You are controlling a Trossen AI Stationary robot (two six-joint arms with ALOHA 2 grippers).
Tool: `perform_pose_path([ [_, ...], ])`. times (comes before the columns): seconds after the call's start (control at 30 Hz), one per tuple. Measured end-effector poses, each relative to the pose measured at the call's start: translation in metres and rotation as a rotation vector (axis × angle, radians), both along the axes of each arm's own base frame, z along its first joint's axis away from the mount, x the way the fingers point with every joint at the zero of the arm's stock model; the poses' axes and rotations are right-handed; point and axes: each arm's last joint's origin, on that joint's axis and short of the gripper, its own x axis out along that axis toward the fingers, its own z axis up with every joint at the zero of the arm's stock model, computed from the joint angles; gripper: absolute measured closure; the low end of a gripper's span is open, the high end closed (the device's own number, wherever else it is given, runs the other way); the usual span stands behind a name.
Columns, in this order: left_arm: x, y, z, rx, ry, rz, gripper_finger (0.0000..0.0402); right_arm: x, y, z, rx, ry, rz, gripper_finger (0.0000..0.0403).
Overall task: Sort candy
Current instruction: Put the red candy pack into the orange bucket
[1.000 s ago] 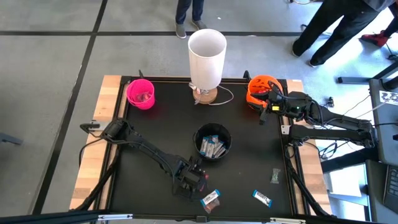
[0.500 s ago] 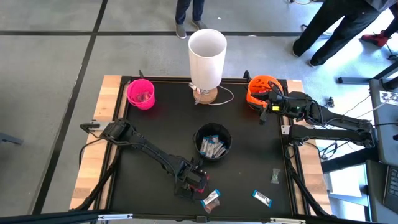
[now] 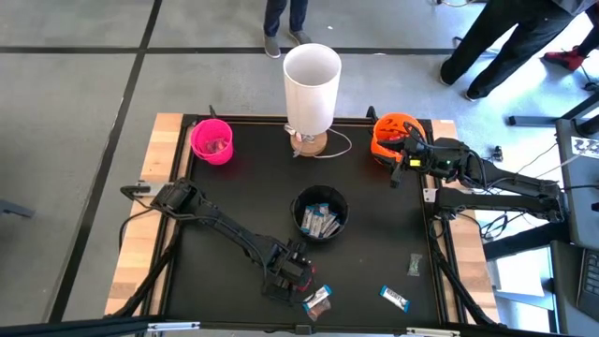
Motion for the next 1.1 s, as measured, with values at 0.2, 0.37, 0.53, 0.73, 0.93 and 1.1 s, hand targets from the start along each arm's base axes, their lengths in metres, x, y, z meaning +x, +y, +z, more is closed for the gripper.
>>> perform_pose_path([
  [0.2,0.007,-0.002,0.009,-0.004,-0.026,0.004,0.0257,0.0,0.0,0.0,0.001,0.0,0.001,0.021],
  [0.37,0.01,-0.002,0.016,0.015,-0.025,0.012,0.0305,0.0,0.0,0.0,0.015,-0.006,-0.002,0.021],
  [0.53,0.014,0.0,0.025,0.015,-0.025,0.02,0.0349,0.0,0.0,0.0,0.017,-0.007,-0.003,0.021],
  [0.73,0.022,0.003,0.046,0.01,-0.031,0.033,0.0389,0.0,0.0,0.0,0.019,-0.007,0.007,0.021],
  [0.93,0.03,0.007,0.076,0.004,-0.042,0.048,0.0398,0.0,0.001,0.0,0.022,-0.008,0.018,0.021],
  [1.1,0.033,0.012,0.102,0.041,-0.055,0.063,0.0397,0.001,0.003,0.0,0.069,-0.021,0.109,0.021],
])
